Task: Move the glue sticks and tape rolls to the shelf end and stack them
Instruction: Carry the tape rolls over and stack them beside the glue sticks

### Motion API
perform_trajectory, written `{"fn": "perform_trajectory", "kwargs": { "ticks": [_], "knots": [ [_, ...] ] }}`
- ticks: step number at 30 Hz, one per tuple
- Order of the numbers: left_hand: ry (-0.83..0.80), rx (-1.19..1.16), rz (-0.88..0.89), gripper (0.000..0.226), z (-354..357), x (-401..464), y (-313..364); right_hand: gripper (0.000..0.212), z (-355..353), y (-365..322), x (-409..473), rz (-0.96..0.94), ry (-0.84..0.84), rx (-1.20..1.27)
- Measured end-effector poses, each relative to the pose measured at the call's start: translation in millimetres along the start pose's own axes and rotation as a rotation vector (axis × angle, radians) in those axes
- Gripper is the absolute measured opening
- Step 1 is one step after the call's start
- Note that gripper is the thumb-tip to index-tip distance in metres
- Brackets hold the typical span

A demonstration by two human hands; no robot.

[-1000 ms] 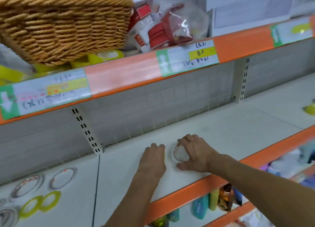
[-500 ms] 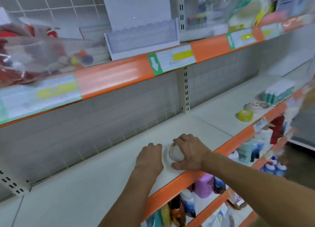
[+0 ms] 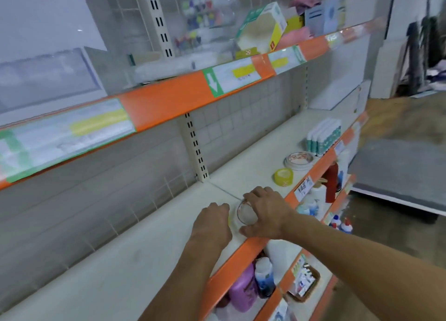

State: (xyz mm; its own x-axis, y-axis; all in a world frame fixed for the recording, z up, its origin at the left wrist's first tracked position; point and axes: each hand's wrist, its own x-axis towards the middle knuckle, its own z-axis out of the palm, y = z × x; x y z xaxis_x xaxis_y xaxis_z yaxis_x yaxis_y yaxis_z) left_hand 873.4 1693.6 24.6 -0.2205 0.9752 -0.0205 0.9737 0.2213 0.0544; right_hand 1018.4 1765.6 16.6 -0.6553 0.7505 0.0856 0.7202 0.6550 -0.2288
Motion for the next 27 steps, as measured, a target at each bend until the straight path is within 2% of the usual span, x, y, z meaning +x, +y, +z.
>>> {"fn": "perform_trajectory", "kwargs": {
  "ticks": [9, 17, 22, 27],
  "knots": [
    [0.024, -0.09, 0.098, 0.04, -1.7, 107.9, 60.0, 0.089, -25.1, 99.6, 53.5, 0.042, 0.019, -0.078],
    [0.038, -0.111, 0.098, 0.046, -13.6, 172.7, 101.2, 0.096, -62.9, 193.9, 82.7, 0.121, 0.032, -0.061],
    [0.051, -0.105, 0.013, 0.046, -15.3, 195.2, 121.0, 0.096, -61.4, 237.1, 106.9, 0.084, 0.01, -0.064],
    [0.036, -0.122, -0.146, 0.046, -10.5, 196.5, 149.9, 0.092, -61.8, 270.1, 125.5, -0.047, -0.078, -0.008]
  ]
}}
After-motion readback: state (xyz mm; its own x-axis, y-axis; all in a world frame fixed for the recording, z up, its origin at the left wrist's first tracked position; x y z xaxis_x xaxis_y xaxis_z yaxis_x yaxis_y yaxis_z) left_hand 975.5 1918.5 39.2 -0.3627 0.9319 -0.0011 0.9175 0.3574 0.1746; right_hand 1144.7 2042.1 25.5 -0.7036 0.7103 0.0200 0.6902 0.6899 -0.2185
